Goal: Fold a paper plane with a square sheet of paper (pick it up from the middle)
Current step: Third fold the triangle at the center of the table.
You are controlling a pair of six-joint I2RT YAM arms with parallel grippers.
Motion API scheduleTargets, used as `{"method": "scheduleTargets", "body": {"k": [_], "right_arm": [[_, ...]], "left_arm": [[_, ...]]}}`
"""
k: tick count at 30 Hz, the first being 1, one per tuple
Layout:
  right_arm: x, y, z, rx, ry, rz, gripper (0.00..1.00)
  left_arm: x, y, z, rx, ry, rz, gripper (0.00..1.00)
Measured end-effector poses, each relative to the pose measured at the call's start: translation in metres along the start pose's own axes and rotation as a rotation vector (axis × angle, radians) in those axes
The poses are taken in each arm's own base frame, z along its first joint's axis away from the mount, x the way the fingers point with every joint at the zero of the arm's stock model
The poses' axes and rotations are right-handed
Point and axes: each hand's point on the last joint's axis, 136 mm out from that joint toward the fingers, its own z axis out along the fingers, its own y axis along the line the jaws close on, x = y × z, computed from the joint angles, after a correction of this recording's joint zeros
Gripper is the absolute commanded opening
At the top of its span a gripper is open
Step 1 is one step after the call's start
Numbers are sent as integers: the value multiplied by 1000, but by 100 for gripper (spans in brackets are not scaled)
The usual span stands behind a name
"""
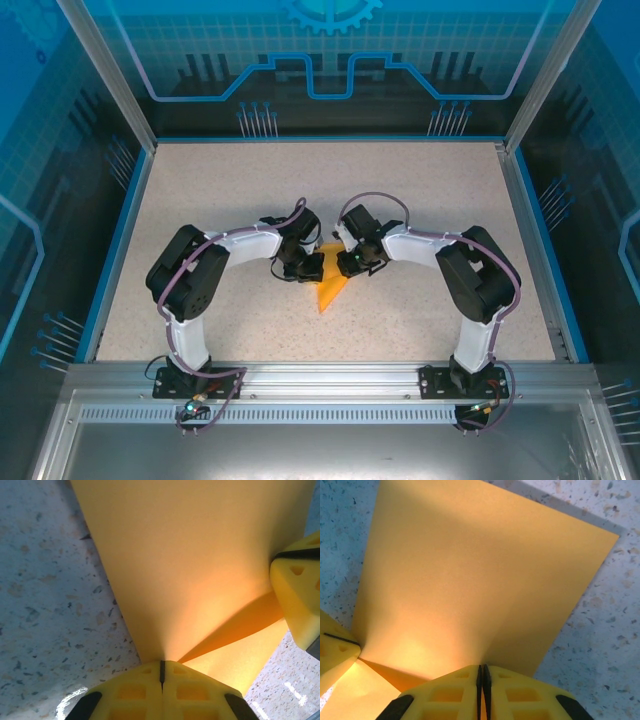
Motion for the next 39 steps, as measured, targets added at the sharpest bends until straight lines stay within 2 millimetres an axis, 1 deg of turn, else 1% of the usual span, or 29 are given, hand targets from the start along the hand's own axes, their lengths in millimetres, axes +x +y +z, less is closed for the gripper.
{"method": "scheduleTargets", "body": {"k": [14, 23, 35, 39], "right_arm": [[0, 0, 0, -1, -2, -7, 12], [0, 1, 0, -5, -6, -7, 12], [0, 1, 0, -6, -11, -9, 12], [0, 0, 0, -6, -11, -8, 11]], "left_arm": [[-1, -1, -2, 3, -6, 0, 5], [-5, -7, -13, 21, -36, 12, 5], [-5, -6, -13, 19, -36, 14, 5], [-5, -1, -9, 3, -30, 21, 5]]}}
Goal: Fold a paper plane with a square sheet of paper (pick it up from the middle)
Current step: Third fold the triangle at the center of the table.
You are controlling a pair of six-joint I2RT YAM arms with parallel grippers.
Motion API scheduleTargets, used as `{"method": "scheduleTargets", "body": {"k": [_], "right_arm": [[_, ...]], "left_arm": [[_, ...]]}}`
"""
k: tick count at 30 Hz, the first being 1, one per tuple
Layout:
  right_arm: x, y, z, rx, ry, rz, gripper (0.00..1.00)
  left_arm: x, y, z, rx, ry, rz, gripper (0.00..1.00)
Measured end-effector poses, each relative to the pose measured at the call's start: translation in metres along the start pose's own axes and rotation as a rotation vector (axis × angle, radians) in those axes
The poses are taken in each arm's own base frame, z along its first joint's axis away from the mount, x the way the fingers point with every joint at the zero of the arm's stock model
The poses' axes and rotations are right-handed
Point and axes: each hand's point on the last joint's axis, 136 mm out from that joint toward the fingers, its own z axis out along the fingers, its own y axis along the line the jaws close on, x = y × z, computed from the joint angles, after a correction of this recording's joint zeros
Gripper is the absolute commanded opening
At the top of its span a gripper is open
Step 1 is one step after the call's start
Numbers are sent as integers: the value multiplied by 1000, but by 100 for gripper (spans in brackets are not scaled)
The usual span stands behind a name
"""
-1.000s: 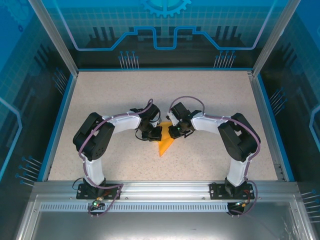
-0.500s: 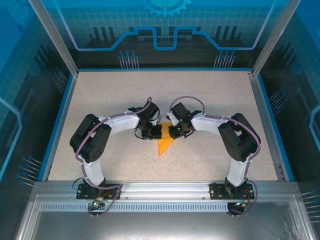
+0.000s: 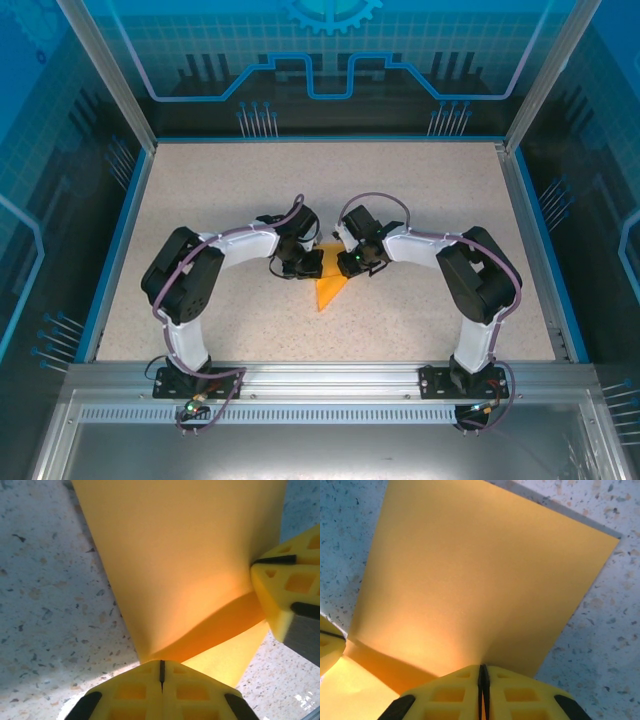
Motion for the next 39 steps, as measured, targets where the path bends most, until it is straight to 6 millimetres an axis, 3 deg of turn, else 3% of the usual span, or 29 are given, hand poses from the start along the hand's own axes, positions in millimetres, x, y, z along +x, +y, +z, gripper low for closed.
{"method": "scheduleTargets", "body": {"k": [19, 29, 34, 39], "right_arm": [[0, 0, -1, -2, -10, -13, 12], [1, 3, -4, -16, -13, -7, 24], [-4, 8, -18, -32, -48, 3, 27], [-12, 14, -45, -51, -120, 11, 24]], "left_arm": [[-2, 5, 7, -18, 14, -3, 5], [-3, 5, 8, -16, 20, 13, 4], [-3, 5, 9, -14, 22, 19, 5], [-4, 4, 9, -7, 25, 18, 4]]}}
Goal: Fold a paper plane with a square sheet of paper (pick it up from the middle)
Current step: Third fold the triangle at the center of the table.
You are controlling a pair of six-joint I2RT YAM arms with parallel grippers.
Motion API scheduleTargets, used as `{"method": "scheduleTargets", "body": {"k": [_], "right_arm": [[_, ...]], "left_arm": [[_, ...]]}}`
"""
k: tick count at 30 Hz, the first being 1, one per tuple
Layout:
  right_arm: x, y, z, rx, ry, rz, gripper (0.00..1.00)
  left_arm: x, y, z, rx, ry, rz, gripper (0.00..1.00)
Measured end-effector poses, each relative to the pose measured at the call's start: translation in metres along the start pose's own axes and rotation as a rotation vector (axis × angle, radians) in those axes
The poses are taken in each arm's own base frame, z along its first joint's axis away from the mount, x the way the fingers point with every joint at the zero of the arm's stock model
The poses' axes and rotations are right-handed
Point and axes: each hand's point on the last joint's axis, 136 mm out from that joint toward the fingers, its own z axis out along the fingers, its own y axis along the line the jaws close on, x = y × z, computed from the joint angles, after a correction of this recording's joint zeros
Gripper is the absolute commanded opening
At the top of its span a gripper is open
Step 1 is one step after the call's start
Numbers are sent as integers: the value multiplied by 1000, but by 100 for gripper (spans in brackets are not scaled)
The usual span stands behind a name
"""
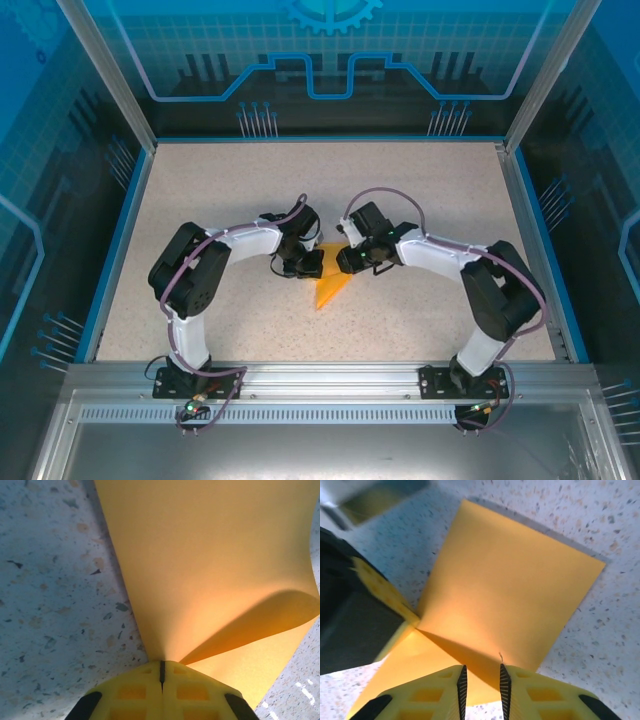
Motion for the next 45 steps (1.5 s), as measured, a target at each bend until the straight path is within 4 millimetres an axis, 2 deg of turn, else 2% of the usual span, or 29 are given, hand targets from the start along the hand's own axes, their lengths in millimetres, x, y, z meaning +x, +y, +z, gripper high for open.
{"method": "scheduleTargets", "body": {"k": [5, 14, 23, 45], "right_arm": [[5, 10, -8, -60, -20, 45, 19], [19, 21, 18, -102, 28, 94, 16], [33, 9, 36, -48, 77, 114, 14], [40, 1, 39, -23, 47, 108, 13]], "left_arm": [[-1, -1, 1, 8, 3, -1, 5], [-1, -2, 1, 11, 5, 2, 4], [-1, -2, 1, 12, 4, 16, 4], [-4, -5, 2, 22, 12, 15, 6]]}}
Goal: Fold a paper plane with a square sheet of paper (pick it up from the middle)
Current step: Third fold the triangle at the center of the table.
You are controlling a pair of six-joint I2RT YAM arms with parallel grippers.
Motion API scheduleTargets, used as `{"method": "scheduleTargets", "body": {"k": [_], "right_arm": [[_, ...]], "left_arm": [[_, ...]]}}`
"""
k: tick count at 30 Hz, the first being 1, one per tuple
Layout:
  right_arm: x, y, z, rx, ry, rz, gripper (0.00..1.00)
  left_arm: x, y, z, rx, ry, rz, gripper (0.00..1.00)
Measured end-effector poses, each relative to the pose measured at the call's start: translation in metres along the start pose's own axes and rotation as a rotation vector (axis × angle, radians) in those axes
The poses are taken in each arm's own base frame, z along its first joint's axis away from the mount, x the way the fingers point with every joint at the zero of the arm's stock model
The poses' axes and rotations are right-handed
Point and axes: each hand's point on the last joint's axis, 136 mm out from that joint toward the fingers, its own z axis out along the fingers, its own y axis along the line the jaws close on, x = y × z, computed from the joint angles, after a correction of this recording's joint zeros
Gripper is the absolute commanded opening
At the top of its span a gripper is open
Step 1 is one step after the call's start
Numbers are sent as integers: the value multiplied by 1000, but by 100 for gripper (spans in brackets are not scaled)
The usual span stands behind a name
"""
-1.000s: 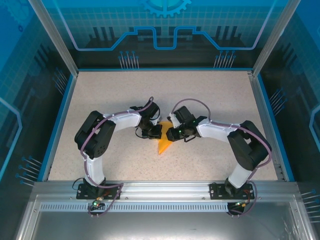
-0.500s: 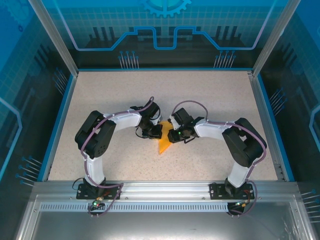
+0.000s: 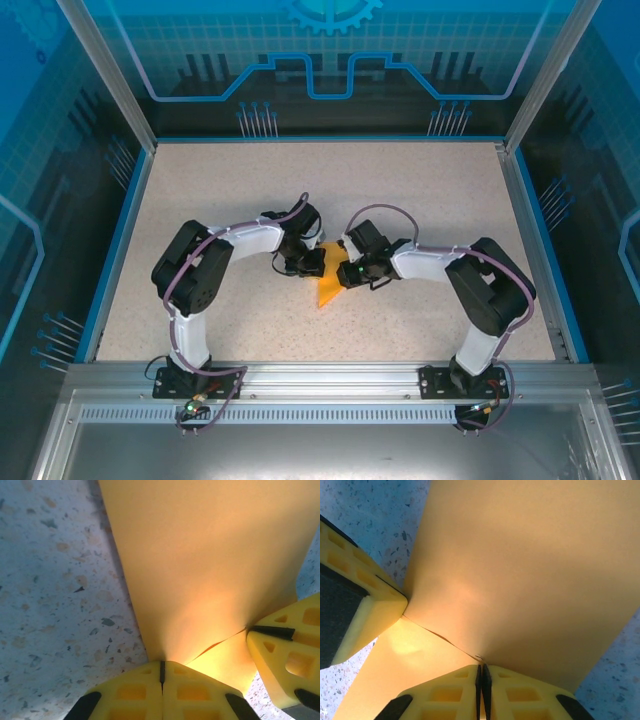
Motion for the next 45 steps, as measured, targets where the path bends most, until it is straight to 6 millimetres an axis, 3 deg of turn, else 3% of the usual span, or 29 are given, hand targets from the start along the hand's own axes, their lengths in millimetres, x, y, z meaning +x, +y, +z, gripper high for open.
{"method": "scheduleTargets", "body": {"k": [8, 16, 25, 29, 34, 38, 45], "right_arm": [[0, -1, 0, -2, -15, -4, 12], [0, -1, 1, 0, -16, -5, 12], [0, -1, 1, 0, -15, -5, 12], [0, -1, 1, -1, -15, -5, 12], [0, -1, 1, -2, -15, -5, 12], [0, 0, 1, -5, -15, -5, 12], [0, 0, 1, -8, -14, -4, 12]], "left_arm": [[-2, -1, -1, 0, 3, -1, 9], [-12, -11, -9, 8, -17, 7, 23], [-21, -37, -60, 39, -112, 36, 30], [-5, -43, -75, 71, -138, 19, 30], [37, -39, -63, 75, -84, -18, 28], [59, -39, -50, 88, -61, -31, 23], [59, -44, -31, 123, -71, -23, 15]]}}
